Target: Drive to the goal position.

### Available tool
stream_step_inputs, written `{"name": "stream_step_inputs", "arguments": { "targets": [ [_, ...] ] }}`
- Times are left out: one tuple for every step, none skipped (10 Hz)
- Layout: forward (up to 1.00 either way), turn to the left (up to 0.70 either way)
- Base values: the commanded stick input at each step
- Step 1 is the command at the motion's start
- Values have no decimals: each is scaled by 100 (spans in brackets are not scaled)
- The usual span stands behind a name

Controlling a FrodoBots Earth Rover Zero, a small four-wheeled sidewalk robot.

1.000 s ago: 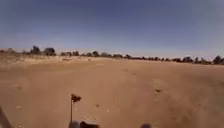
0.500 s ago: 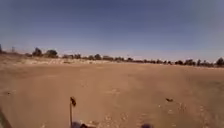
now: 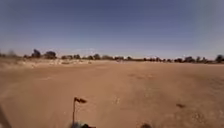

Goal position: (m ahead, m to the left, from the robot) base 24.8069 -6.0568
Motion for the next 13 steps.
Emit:
{"name": "stream_step_inputs", "arguments": {
  "targets": [
    [70,0],
    [70,0],
    [70,0],
    [70,0],
    [70,0],
    [70,0],
    [70,0],
    [70,0],
    [70,0],
    [70,0],
    [70,0],
    [70,0],
    [70,0]
  ]
}}
